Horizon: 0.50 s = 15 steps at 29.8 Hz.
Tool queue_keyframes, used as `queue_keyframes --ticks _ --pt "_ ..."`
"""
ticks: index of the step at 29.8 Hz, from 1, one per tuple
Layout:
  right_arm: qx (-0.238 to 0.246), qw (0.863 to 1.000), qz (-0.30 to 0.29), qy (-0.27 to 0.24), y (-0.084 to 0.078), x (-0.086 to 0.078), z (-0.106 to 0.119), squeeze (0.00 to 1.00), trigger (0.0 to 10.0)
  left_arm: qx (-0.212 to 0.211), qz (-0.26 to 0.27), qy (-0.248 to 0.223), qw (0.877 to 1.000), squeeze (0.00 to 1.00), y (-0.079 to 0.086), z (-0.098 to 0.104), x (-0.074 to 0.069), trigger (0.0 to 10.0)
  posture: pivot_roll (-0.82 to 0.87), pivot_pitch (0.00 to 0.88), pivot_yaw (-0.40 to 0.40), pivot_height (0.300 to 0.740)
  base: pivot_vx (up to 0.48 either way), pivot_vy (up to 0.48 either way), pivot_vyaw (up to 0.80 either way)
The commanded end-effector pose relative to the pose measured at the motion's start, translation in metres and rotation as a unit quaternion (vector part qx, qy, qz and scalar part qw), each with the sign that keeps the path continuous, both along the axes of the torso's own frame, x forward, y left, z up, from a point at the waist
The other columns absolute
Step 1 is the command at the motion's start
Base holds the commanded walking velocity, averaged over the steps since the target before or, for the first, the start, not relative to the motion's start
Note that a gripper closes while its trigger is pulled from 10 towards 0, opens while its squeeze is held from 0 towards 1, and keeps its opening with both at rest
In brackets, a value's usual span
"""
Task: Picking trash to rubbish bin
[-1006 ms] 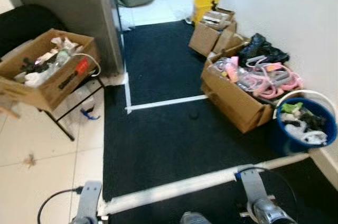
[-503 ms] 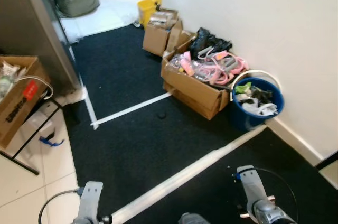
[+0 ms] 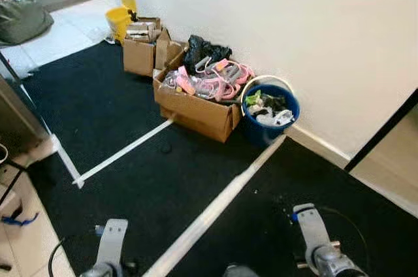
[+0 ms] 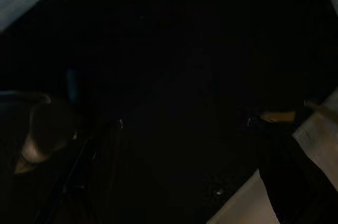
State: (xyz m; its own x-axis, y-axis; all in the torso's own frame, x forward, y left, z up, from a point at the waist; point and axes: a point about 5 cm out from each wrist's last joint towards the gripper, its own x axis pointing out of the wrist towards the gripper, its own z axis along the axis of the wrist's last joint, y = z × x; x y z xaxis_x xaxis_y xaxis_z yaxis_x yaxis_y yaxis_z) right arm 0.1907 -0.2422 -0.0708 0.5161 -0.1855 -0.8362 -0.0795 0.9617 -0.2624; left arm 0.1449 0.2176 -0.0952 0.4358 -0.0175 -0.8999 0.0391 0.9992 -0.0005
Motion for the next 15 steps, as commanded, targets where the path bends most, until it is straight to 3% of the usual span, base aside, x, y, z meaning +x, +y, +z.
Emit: queue_keyframes --ticks 1,15 --pt "0.004 1.000 -0.006 0.010 0.0009 -0.0055 -0.0031 0.00 10.0 0.004 -0.004 0.008 1.000 0.00 0.0019 -0.0008 -0.0030 10.0 -0.07 0.000 0.044 0.740 0.000 0.000 -0.80" --pt "0.004 1.000 -0.005 0.010 0.0003 -0.0042 -0.0024 0.00 10.0 0.005 -0.009 0.007 1.000 0.00 0.0007 -0.0004 -0.0011 10.0 -0.10 0.000 0.055 0.740 0.000 0.000 -0.80"
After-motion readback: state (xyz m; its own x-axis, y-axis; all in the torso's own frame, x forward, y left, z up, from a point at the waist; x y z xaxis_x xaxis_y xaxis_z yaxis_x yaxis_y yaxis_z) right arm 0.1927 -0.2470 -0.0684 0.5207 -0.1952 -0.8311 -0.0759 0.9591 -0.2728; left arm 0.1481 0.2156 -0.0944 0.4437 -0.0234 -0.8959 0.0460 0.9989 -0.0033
